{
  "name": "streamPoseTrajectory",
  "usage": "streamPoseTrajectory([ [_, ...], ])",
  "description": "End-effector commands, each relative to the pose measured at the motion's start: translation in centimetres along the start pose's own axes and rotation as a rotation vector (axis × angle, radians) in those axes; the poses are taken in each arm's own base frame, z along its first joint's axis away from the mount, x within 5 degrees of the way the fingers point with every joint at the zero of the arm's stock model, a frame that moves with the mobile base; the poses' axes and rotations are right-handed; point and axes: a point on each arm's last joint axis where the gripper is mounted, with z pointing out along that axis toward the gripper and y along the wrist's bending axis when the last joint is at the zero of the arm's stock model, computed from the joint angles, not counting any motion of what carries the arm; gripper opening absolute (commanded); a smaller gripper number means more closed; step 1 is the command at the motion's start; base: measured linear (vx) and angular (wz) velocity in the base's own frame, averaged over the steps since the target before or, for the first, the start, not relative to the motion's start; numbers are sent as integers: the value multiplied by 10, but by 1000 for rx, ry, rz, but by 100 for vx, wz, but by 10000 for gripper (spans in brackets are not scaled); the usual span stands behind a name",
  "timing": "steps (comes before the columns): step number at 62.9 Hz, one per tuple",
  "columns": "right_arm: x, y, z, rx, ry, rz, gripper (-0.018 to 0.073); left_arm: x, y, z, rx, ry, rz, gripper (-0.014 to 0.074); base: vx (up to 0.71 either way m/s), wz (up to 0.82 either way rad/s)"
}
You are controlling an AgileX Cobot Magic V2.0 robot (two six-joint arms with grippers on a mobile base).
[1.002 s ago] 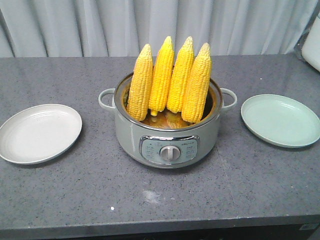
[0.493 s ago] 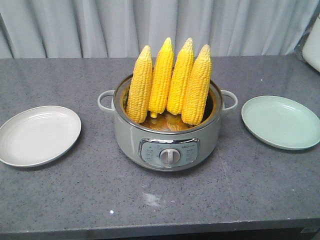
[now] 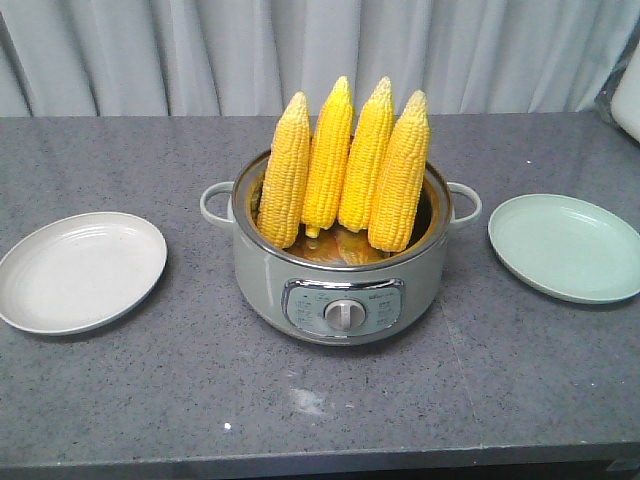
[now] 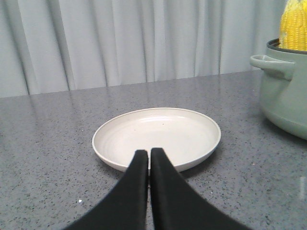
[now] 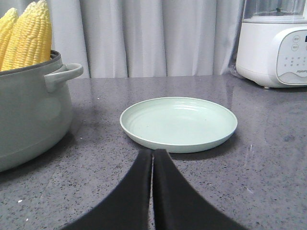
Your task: Distribute corn equally
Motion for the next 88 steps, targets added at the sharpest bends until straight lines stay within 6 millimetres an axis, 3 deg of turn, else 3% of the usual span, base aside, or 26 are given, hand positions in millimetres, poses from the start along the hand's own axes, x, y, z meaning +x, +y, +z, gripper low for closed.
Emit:
streamPoseTrajectory([
  [1, -5, 0, 0, -1, -72, -14, -6, -3, 1, -1, -9, -81, -11, -6, 0, 1],
  [88, -5, 0, 0, -1, -72, -14, -6, -3, 1, -1, -9, -81, -11, -6, 0, 0],
])
